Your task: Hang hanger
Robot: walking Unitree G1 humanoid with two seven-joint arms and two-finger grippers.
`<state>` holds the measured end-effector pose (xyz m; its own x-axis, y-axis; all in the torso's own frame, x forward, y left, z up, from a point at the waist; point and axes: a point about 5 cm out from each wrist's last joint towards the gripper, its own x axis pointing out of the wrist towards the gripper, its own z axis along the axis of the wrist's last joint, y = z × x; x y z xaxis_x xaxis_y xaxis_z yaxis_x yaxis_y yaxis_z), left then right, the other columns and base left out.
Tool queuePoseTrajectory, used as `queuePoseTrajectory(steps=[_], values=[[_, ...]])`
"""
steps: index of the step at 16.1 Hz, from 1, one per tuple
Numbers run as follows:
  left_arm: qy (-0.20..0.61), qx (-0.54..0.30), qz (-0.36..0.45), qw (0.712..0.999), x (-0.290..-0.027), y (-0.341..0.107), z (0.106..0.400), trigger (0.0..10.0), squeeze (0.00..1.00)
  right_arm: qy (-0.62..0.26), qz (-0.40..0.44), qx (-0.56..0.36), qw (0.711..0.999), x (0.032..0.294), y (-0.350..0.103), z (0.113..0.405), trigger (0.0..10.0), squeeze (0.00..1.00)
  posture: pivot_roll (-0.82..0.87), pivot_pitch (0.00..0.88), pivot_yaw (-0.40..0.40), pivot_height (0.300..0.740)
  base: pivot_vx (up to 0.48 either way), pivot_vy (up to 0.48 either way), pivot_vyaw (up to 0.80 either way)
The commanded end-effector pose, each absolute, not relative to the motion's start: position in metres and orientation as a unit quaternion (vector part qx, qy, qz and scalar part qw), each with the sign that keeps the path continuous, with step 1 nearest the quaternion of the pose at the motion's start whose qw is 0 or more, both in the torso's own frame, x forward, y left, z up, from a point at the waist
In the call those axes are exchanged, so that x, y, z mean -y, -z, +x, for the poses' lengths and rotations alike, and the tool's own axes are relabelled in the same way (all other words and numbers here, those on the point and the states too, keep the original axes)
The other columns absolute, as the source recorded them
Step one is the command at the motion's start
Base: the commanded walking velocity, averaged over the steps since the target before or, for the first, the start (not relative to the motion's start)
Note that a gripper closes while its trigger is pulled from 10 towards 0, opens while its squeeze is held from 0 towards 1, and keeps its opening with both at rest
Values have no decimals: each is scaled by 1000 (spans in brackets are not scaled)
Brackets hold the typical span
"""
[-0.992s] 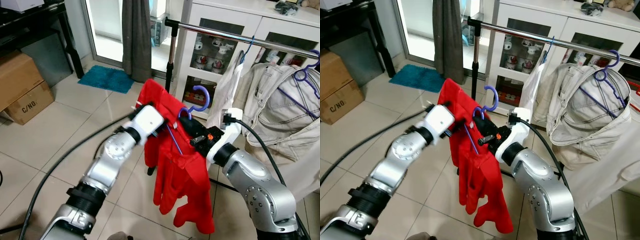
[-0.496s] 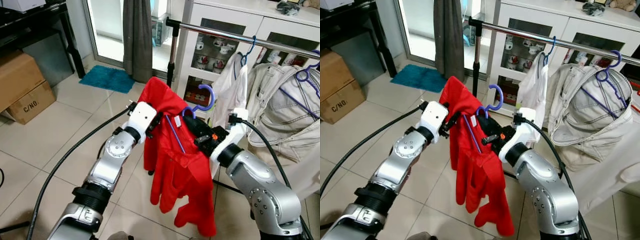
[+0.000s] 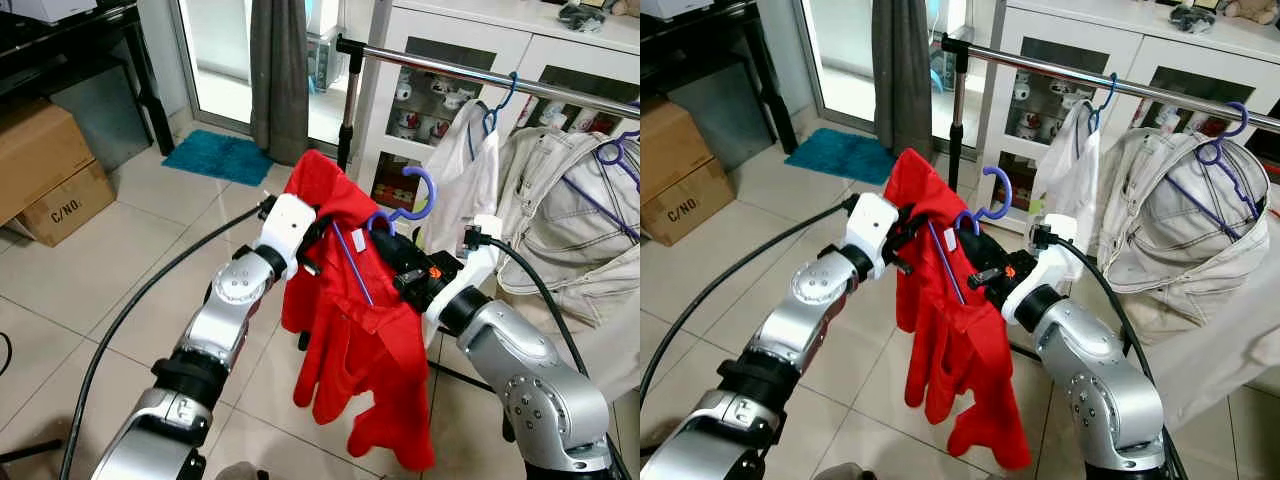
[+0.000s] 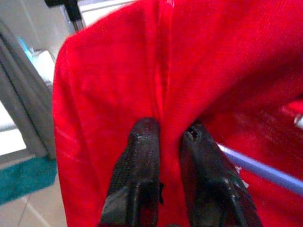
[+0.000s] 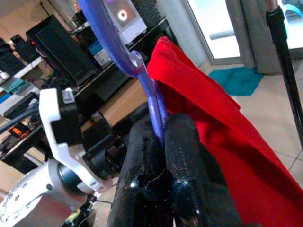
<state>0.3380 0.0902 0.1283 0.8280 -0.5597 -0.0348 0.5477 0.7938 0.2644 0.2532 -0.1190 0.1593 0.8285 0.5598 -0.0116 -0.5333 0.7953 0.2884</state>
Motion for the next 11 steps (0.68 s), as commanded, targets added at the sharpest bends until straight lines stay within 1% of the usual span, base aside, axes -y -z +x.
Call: queuePoseTrajectory(steps=[1, 8, 10, 11], values=[[297, 31, 127, 946, -88, -132, 340, 0, 0, -303, 138, -21, 943, 119, -172, 249, 0, 0, -114, 0, -21, 740, 0, 0, 0], [331, 53, 102, 937, -90, -136, 332, 0, 0, -284, 126, -38, 950, 123, -166, 251, 0, 0, -113, 0, -15, 740, 0, 0, 0], [350, 71, 83, 930, -93, -143, 328, 0, 0, -282, 106, -52, 952, 125, -162, 251, 0, 0, -114, 0, -15, 740, 0, 0, 0], [392, 74, 73, 914, -101, -149, 321, 0, 0, -278, 88, -76, 954, 128, -154, 250, 0, 0, -115, 0, -11, 740, 0, 0, 0]])
